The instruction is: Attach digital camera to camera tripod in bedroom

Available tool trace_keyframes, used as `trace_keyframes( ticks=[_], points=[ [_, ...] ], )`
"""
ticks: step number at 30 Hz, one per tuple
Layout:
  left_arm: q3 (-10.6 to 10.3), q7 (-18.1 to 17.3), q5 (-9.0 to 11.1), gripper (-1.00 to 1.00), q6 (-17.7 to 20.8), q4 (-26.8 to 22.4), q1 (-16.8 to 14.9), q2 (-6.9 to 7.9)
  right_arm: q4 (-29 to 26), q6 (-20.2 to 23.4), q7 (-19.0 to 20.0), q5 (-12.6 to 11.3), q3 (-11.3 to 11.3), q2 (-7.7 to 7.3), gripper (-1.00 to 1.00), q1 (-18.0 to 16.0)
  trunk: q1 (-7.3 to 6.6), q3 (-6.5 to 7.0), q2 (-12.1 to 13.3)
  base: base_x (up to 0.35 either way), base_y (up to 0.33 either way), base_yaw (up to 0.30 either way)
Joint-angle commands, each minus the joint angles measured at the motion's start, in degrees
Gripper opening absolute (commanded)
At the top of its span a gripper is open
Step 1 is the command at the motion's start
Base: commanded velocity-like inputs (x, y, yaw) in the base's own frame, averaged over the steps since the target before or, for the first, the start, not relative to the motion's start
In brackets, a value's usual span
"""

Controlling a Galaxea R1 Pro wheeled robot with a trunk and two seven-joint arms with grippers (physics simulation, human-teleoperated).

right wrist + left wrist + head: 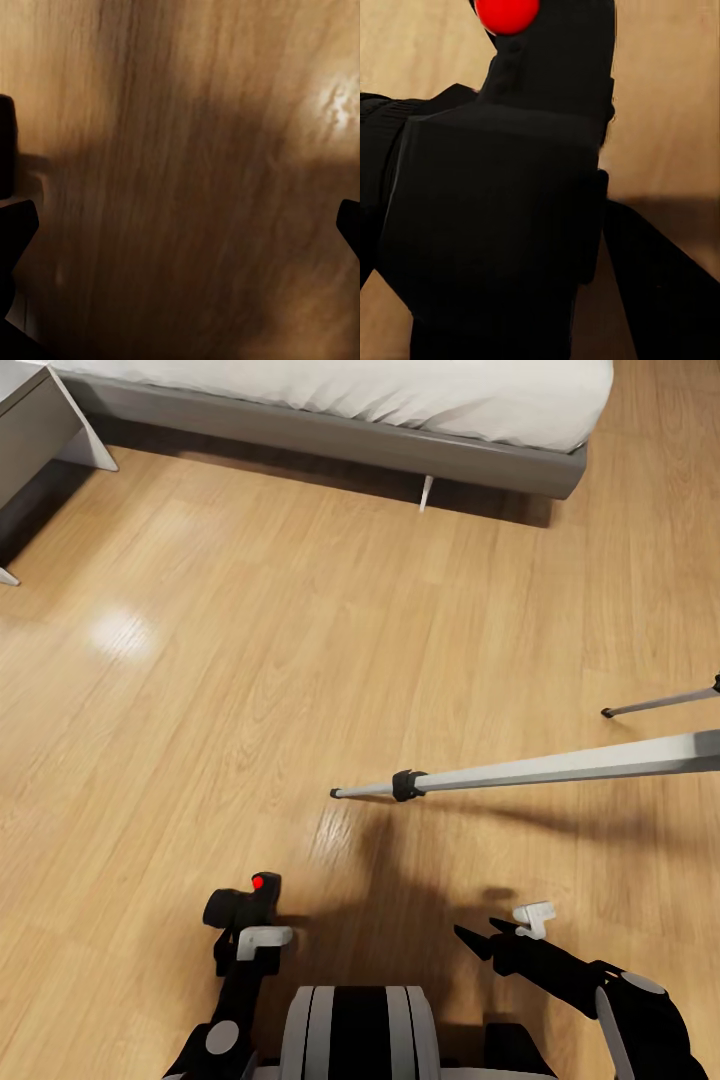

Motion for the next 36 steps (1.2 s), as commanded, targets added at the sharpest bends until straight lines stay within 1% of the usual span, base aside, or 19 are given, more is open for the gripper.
trace_keyframes(
  ticks=[1,2,3,4,5,6,7,9,10,12,15,16,17,24,25,29,36],
  points=[
    [-0.1,0.76,-0.77,-1.0,0.07,-0.74,-0.02,-0.03,-0.05,0.37,0.34,0.17,-0.09,0.01,1.0,-0.03,-0.01,-0.03,-0.01,0.0,0.0,0.0],
    [-0.06,1.25,-0.79,-1.0,0.89,-6.58,-0.02,-0.59,-0.05,0.37,0.34,0.13,-0.09,0.01,1.0,-0.03,-0.01,-0.03,-0.01,0.0,0.0,0.0],
    [-0.1,1.34,-0.76,-1.0,1.99,-10.3,0.1,-0.99,-0.05,0.37,0.34,0.11,-0.1,0.01,1.0,-0.03,-0.01,-0.03,-0.01,0.0,0.0,0.0],
    [-0.12,1.38,-0.79,-1.0,2.93,-12.27,0.16,-1.22,-0.07,0.37,0.36,0.11,-0.1,0.03,1.0,-0.03,-0.01,-0.03,-0.01,0.0,0.0,0.0],
    [-0.26,1.43,-0.86,-1.0,5.72,-16.18,0.29,-1.63,-0.07,0.37,0.37,0.1,-0.1,0.06,1.0,-0.03,-0.01,-0.03,-0.01,0.0,0.0,0.0],
    [-0.39,1.43,-0.88,-1.0,7.55,-18.08,0.35,-1.8,-0.07,0.37,0.38,0.08,-0.1,0.07,1.0,-0.03,-0.01,-0.03,-0.01,0.0,0.0,0.0],
    [-24.71,31.69,0.01,-1.0,31.04,-30.36,0.6,-5.07,-0.11,0.37,0.43,-0.25,-0.06,-0.13,1.0,-0.03,-0.01,-0.03,-0.01,0.0,0.0,0.0],
    [-27.2,33.77,0.63,-1.0,31.15,-30.34,0.6,-5.07,-0.1,0.37,0.43,-0.26,-0.04,-0.14,1.0,-0.03,-0.01,-0.03,-0.01,0.0,0.0,0.0],
    [-28.85,35.11,1.49,-1.0,31.21,-30.31,0.6,-5.07,-0.11,0.37,0.44,-0.26,-0.03,-0.15,1.0,-0.03,-0.01,-0.03,-0.01,0.0,0.0,0.0],
    [-29.92,35.96,2.49,-1.0,31.26,-30.24,0.6,-5.06,-0.12,0.37,0.47,-0.26,-0.02,-0.15,1.0,-0.03,-0.01,-0.03,-0.01,0.0,0.0,0.0],
    [-30.82,36.7,4.04,-1.0,31.32,-30.16,0.58,-5.02,-0.12,0.37,0.49,-0.27,-0.03,-0.16,1.0,-0.03,-0.01,-0.03,-0.01,0.0,0.0,0.0],
    [-31.15,36.98,4.94,-1.0,31.36,-30.14,0.59,-4.98,-0.13,0.37,0.5,-0.27,-0.06,-0.16,1.0,-0.03,-0.01,-0.03,-0.01,0.0,0.0,0.0],
    [-31.3,37.14,5.84,-1.0,31.35,-30.1,0.59,-4.94,-0.13,0.37,0.51,-0.27,-0.05,-0.14,1.0,-0.03,-0.01,-0.03,-0.01,0.0,0.0,0.0],
    [-31.32,37.37,8.82,-1.0,31.27,-29.97,0.56,-4.76,-0.11,0.37,0.51,-0.27,-0.08,-0.1,1.0,-0.03,-0.01,-0.03,-0.01,0.0,0.0,0.0],
    [-31.32,37.41,9.65,-1.0,31.26,-29.95,0.56,-4.64,-0.12,0.37,0.51,-0.27,-0.08,-0.09,1.0,-0.03,-0.01,-0.03,-0.01,0.0,0.0,0.0],
    [-31.31,37.51,10.77,-1.0,31.25,-29.92,0.55,-4.49,-0.11,0.37,0.51,-0.27,-0.09,-0.08,1.0,-0.03,-0.01,-0.03,-0.01,0.0,0.0,0.0],
    [-31.3,37.58,11.48,-1.0,31.21,-29.91,0.53,-4.36,-0.13,0.37,0.52,-0.27,-0.1,-0.08,1.0,-0.03,-0.01,-0.03,-0.01,0.0,0.0,0.0]
  ],
)
